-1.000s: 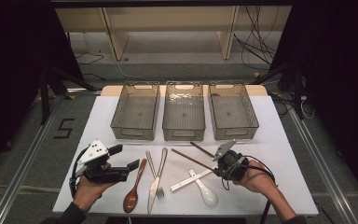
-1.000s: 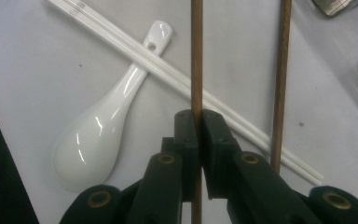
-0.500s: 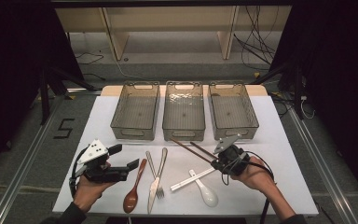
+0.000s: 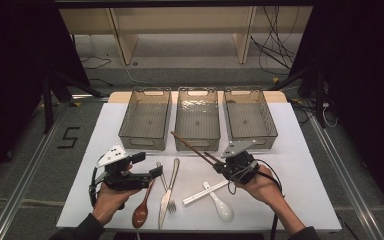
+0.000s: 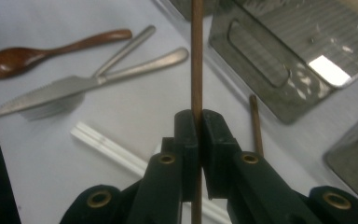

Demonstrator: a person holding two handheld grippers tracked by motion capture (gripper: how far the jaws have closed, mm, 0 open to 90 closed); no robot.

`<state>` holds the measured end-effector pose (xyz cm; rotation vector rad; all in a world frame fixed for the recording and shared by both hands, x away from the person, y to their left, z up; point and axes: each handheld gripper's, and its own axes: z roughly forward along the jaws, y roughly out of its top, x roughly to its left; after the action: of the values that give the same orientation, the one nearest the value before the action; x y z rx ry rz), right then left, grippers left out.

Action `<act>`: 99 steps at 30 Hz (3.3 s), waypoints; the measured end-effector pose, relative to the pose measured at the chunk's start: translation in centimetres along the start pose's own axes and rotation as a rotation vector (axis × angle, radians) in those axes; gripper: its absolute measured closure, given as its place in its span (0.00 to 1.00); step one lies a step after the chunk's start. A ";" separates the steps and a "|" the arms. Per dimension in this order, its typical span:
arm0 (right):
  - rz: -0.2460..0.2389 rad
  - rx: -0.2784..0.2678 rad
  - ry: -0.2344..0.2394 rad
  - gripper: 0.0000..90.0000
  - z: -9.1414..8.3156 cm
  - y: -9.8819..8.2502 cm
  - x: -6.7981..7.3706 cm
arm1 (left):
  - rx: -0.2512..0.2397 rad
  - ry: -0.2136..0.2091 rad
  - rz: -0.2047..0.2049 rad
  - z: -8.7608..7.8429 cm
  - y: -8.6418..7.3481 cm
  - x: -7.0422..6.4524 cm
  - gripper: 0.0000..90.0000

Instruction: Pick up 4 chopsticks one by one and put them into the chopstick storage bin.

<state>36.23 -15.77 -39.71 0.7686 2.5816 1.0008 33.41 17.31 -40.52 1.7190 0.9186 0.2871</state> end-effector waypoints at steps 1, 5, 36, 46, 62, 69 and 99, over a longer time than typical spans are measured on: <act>-0.003 -0.011 0.001 0.96 0.0 0.2 0.3 | 0.001 -0.008 -0.007 0.4 0.2 -0.2 0.16; -0.017 -0.045 0.014 0.96 0.5 1.0 1.2 | 0.022 -0.024 -0.018 2.0 0.6 -0.5 0.16; -0.037 -0.156 0.073 0.96 2.4 2.6 4.2 | 0.015 -0.120 -0.145 5.3 1.4 -0.8 0.50; -0.029 -0.173 0.086 0.96 2.6 2.5 4.4 | 0.014 -0.141 -0.171 5.2 1.3 -0.5 0.71; -0.019 -0.183 0.102 0.86 2.6 2.3 4.4 | 0.035 -0.232 -0.167 4.6 2.5 -1.2 0.92; 0.052 -0.143 0.077 0.53 1.1 1.6 2.1 | 0.051 -0.165 -0.143 3.8 3.3 0.8 0.93; 0.222 -0.086 0.041 0.32 -2.1 -2.6 -1.8 | 0.056 0.007 -0.211 1.4 10.1 9.9 0.92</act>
<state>35.90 -19.53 -39.89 1.0388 2.5084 1.1940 45.19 22.34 -34.44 1.6563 1.1122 0.1283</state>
